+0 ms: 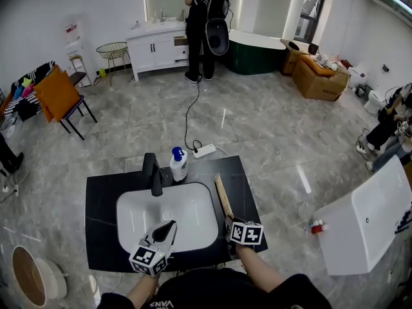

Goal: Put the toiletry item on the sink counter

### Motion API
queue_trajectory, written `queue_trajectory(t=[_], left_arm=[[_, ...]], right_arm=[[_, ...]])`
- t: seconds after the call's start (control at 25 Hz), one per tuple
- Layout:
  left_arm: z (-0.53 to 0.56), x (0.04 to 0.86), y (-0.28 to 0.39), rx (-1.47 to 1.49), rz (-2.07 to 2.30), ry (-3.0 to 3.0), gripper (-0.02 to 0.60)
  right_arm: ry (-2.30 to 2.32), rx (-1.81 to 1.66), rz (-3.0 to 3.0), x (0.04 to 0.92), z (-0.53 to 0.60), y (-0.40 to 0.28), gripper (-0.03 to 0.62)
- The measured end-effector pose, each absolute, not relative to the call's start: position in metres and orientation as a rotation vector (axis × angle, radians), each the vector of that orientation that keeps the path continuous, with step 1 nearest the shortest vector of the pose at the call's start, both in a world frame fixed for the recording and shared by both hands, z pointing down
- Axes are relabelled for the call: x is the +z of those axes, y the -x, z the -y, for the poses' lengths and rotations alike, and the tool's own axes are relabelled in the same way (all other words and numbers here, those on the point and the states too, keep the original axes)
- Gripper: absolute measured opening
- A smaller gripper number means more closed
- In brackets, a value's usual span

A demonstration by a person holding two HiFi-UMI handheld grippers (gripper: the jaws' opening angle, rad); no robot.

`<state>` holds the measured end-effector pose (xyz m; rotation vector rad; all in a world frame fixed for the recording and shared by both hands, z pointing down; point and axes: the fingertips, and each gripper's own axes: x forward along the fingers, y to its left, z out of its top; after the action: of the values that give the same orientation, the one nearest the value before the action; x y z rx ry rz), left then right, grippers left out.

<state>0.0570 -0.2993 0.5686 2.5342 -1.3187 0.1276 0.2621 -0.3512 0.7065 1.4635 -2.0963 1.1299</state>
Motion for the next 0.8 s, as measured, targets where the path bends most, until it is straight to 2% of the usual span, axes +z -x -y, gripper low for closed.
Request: queue_trajectory(t=[0.8], left_arm=[[0.305,0.563,-0.058,0.154,1.262,-2.559,0.006]], right_arm=[[-1.527,1.001,2.044,0.7,0.36,-0.27,0.114]])
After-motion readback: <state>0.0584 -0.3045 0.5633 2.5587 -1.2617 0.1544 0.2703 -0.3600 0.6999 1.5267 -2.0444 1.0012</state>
